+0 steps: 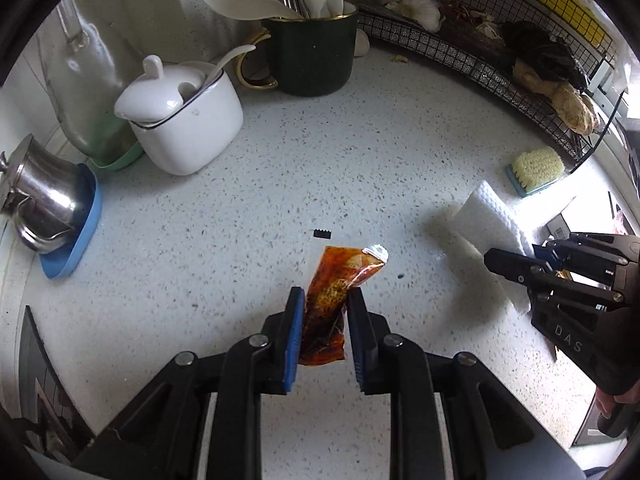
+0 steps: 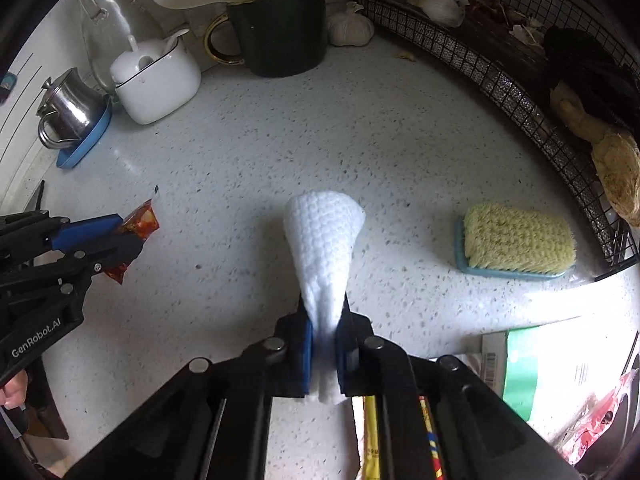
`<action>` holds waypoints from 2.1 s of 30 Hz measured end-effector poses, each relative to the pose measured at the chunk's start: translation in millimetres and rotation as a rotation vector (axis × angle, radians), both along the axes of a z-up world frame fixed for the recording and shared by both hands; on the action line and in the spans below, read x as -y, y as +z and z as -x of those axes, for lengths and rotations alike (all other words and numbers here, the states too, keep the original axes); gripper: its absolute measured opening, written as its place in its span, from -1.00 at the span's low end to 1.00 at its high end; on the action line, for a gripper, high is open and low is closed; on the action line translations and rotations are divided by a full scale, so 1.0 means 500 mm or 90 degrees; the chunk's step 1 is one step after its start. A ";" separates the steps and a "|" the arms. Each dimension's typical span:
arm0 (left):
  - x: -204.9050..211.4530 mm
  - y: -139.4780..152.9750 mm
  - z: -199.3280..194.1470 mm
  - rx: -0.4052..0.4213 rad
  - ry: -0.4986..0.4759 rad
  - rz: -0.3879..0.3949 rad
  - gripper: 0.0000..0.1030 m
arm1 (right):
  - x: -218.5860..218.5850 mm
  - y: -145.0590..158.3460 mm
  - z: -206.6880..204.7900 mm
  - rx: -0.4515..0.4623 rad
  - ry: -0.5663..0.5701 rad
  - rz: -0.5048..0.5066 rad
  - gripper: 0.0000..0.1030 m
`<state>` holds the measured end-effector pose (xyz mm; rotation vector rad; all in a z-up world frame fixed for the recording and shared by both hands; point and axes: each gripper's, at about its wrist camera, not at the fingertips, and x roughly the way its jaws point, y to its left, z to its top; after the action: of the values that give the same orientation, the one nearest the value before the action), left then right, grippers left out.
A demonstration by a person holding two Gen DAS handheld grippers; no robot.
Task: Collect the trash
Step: 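Carry the sachet and wet wipe down toward the red bin with both tools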
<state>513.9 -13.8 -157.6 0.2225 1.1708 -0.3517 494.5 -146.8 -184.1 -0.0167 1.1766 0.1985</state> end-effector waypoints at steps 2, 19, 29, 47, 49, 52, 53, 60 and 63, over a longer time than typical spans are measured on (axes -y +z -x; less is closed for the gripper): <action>-0.001 0.029 0.032 0.015 -0.007 0.011 -0.61 | -0.002 0.019 0.033 0.013 -0.001 -0.031 -0.85; 0.024 0.162 0.293 0.075 0.051 0.025 -0.61 | 0.034 0.156 0.260 0.109 0.029 -0.068 -0.85; 0.004 0.181 0.441 0.075 0.118 0.034 -0.61 | 0.029 0.168 0.360 0.110 0.127 -0.074 -0.85; -0.071 0.153 0.633 0.077 0.089 0.081 -0.61 | -0.023 0.145 0.558 0.126 0.087 -0.028 -0.85; -0.074 0.146 0.657 0.075 0.082 0.087 -0.61 | -0.023 0.141 0.583 0.124 0.078 -0.030 -0.85; -0.084 0.133 0.693 0.068 0.077 0.092 -0.61 | -0.028 0.133 0.622 0.122 0.073 -0.035 -0.85; -0.090 0.127 0.707 0.066 0.077 0.089 -0.61 | -0.033 0.130 0.633 0.121 0.073 -0.032 -0.85; -0.143 0.097 0.791 0.054 0.083 0.104 -0.61 | -0.073 0.125 0.706 0.147 0.087 -0.027 -0.85; -0.161 0.071 0.814 0.035 0.088 0.104 -0.61 | -0.090 0.102 0.728 0.135 0.089 -0.038 -0.85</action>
<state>106.7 66.5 -122.2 0.0077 1.0912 -0.3162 130.3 -101.7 -133.1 -0.0666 0.9573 0.3474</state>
